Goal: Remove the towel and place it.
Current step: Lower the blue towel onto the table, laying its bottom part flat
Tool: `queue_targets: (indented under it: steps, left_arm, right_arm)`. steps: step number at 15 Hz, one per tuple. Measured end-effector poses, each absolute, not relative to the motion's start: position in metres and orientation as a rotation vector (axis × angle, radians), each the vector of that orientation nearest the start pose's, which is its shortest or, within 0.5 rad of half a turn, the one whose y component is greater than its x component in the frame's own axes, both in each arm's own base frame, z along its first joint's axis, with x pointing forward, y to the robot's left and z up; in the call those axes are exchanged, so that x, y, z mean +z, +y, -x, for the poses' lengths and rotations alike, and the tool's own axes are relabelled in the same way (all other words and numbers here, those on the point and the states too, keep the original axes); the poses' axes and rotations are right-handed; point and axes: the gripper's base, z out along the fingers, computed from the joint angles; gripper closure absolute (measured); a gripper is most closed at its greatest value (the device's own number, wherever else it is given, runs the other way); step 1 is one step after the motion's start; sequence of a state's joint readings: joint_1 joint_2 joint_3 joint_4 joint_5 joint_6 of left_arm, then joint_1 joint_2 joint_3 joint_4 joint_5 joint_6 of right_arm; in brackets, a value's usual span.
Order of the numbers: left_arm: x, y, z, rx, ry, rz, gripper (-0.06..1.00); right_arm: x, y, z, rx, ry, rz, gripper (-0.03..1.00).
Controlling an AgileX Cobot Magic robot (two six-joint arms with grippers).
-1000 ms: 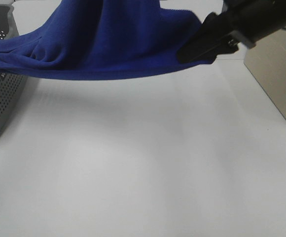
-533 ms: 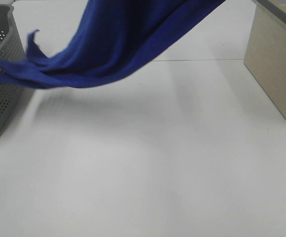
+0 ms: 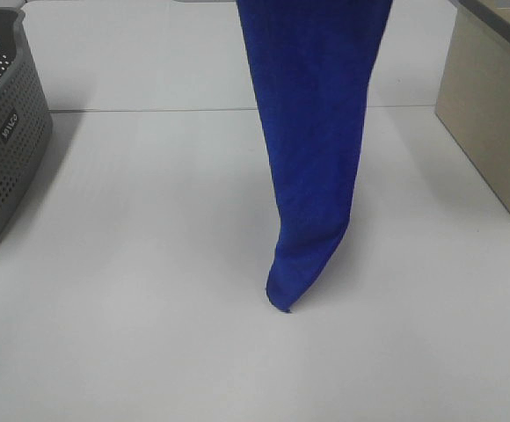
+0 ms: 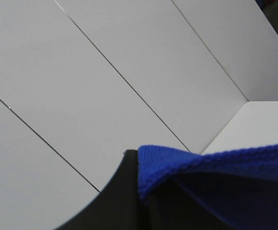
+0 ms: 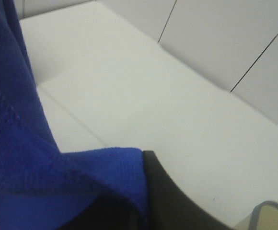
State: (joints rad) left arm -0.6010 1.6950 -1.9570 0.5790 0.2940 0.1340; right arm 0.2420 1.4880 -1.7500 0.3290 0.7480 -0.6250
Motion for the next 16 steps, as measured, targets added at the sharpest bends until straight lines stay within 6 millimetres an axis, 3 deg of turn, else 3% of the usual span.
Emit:
queue_targets:
  steps: [4,9,11,13,16]
  left_arm:
    - [0.503,-0.202,-0.37,0.189,1.045,-0.752,0.94]
    - [0.5,-0.184,-0.393,0.136,0.911,-0.667,0.94]
    - [0.5,-0.176,-0.404,0.139,0.901,-0.634,0.94]
    - [0.496,-0.163,-0.435,0.175,0.873,-0.587,0.94]
    - [0.486,-0.157,-0.46,0.198,0.857,-0.562,0.94]
  right_arm:
    - [0.495,0.096,-0.335,-0.011,1.553,0.635,0.95]
    - [0.524,0.098,-0.356,-0.036,1.379,0.532,0.95]
    - [0.526,0.101,-0.369,-0.014,1.363,0.513,0.95]
    - [0.516,0.109,-0.403,0.025,1.336,0.455,0.95]
    - [0.508,0.113,-0.425,0.029,1.313,0.426,0.95]
